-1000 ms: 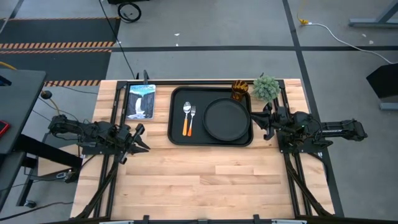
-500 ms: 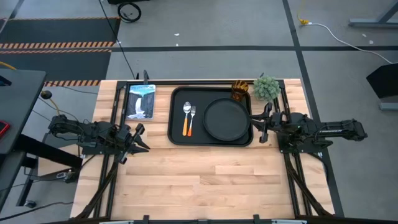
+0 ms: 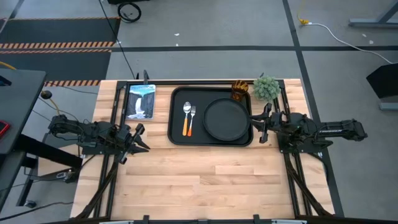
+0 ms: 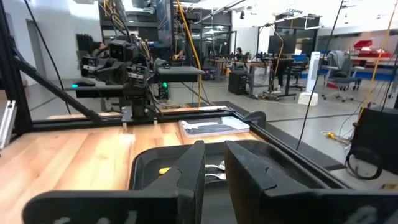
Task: Pick and place plate/cup/fork/spoon on tray
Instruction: Return to Home Position
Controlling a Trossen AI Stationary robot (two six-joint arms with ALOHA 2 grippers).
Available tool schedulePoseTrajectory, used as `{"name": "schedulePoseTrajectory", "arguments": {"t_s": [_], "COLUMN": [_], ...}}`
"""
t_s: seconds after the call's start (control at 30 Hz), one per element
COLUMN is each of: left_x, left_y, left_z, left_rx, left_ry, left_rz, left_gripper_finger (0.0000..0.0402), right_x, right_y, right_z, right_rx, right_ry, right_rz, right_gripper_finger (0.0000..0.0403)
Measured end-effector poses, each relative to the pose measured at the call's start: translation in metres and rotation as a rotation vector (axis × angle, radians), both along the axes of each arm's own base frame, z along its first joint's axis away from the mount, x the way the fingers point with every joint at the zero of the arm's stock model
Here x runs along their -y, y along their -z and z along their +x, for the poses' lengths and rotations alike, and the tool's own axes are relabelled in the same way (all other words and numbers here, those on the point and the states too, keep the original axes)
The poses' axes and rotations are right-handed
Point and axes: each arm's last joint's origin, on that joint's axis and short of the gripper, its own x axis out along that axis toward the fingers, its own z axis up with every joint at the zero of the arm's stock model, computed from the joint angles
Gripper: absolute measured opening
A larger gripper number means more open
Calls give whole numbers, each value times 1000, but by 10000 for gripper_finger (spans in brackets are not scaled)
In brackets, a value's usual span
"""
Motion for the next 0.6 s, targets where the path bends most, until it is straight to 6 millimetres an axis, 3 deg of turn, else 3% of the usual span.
{"name": "schedulePoseTrajectory", "arguments": {"t_s": [0.6], "left_x": [0], "left_y": [0], "left_z": [0], "left_rx": [0], "left_ry": [0], "left_rz": [0], "left_gripper_finger": [53], "right_x": [0], "right_y": [-1], "right_z": [0], "right_rx": [18], "right_ry": [-3], "right_rz": [39], "right_gripper_finger": [68]}}
